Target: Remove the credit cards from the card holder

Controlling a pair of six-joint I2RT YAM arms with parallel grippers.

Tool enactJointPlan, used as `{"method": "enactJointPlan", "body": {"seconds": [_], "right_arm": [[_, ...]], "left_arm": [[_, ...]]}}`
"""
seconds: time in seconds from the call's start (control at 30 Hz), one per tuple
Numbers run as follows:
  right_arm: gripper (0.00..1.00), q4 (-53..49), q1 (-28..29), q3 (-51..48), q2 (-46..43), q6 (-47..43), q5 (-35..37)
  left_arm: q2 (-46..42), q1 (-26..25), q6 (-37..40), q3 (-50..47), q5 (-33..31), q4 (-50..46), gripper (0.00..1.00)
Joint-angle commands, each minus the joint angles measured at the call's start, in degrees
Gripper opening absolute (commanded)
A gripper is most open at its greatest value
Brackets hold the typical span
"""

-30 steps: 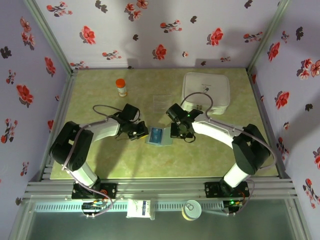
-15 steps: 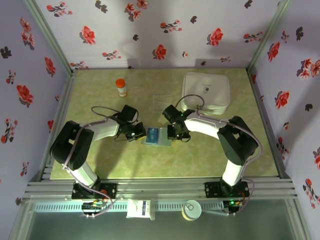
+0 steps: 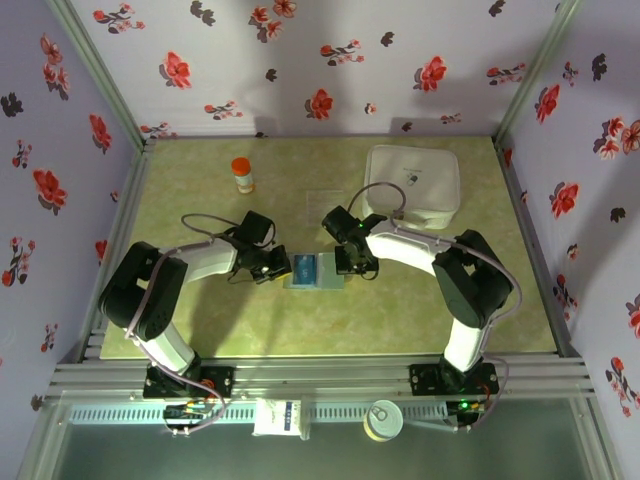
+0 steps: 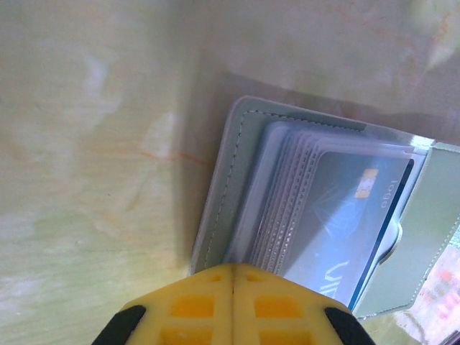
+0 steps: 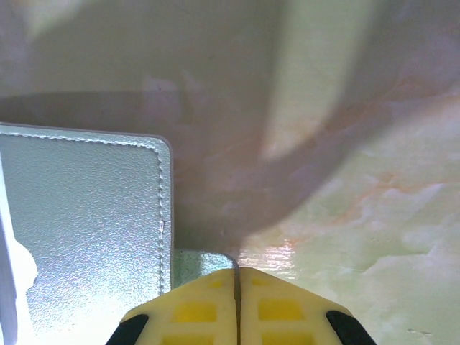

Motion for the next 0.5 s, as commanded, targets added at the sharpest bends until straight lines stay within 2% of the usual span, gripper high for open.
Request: {"method": "enactJointPlan", "body": {"seconds": [0.0, 0.4, 0.47], "right_arm": [[0.0, -4.3, -0.5, 1.6, 1.5, -1.6, 4.1], [0.0, -4.5, -0.6, 0.1, 3.3, 0.0, 4.8], [0.03, -4.8, -0.6, 0.0, 3.1, 0.2, 5.0]], "left_arm": [[0.1, 0.6, 0.8, -2.6, -2.0, -4.0, 0.05], [-0.5, 0.7, 0.4, -3.0, -2.0, -4.2, 0.05], [-0.5, 0.7, 0.3, -2.9, -1.9, -4.3, 0.04]]}}
